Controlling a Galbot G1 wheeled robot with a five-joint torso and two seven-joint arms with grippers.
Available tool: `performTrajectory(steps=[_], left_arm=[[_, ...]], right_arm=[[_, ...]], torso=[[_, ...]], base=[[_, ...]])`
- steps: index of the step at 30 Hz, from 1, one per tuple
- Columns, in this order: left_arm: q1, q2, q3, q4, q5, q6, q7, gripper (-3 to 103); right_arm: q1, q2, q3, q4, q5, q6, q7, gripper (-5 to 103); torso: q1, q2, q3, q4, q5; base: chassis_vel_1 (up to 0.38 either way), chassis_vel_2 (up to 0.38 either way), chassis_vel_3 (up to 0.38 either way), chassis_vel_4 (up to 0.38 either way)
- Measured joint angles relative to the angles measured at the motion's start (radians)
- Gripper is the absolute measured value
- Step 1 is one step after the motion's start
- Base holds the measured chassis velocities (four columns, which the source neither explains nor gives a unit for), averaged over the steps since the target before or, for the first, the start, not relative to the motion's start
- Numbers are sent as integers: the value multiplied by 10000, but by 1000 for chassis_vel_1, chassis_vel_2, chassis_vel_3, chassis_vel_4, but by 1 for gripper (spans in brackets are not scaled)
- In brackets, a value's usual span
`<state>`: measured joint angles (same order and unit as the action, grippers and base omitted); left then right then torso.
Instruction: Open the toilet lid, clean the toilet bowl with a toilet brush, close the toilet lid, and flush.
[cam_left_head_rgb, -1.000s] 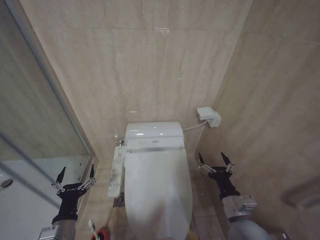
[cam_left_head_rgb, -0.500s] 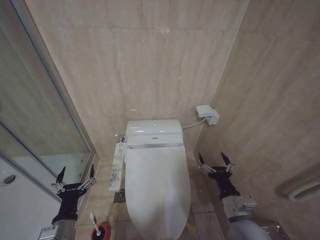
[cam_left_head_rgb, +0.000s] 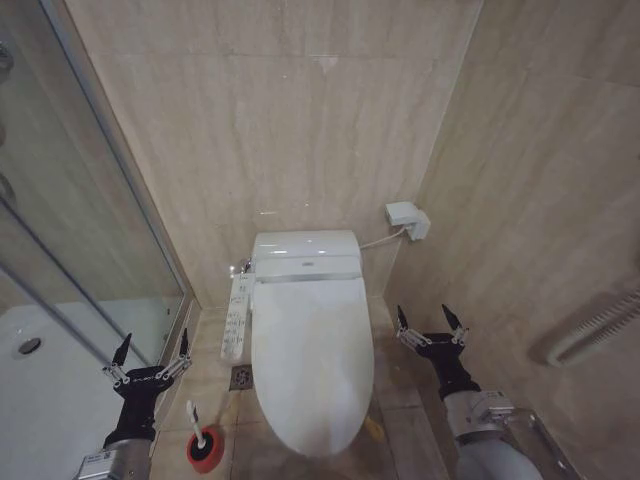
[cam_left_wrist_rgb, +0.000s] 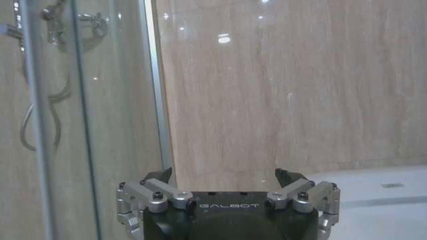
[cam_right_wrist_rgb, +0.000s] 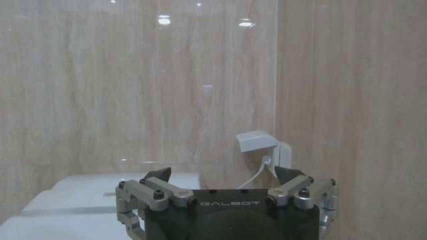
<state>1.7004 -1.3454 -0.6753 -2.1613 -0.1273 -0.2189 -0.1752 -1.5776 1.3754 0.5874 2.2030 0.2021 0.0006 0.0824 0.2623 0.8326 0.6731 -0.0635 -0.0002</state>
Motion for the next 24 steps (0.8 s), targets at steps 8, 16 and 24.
performTrajectory(steps=[8,16,24], left_arm=[[0,0,-1,-2,0,0,0,100],[4,-2,0,-1,0,0,0,100],[4,-1,-1,-1,0,-1,0,100]], right_arm=[[0,0,0,0,0,0,0,100],[-8,0,0,0,0,0,0,100],[-7,0,1,0,0,0,0,100]], torso=[[1,0,0,0,12],[-9,3,-4,-1,2],[-8,6,-3,-1,3]], base=[[261,-252,-253,231],[327,-341,-318,321],[100,-123,-127,131]])
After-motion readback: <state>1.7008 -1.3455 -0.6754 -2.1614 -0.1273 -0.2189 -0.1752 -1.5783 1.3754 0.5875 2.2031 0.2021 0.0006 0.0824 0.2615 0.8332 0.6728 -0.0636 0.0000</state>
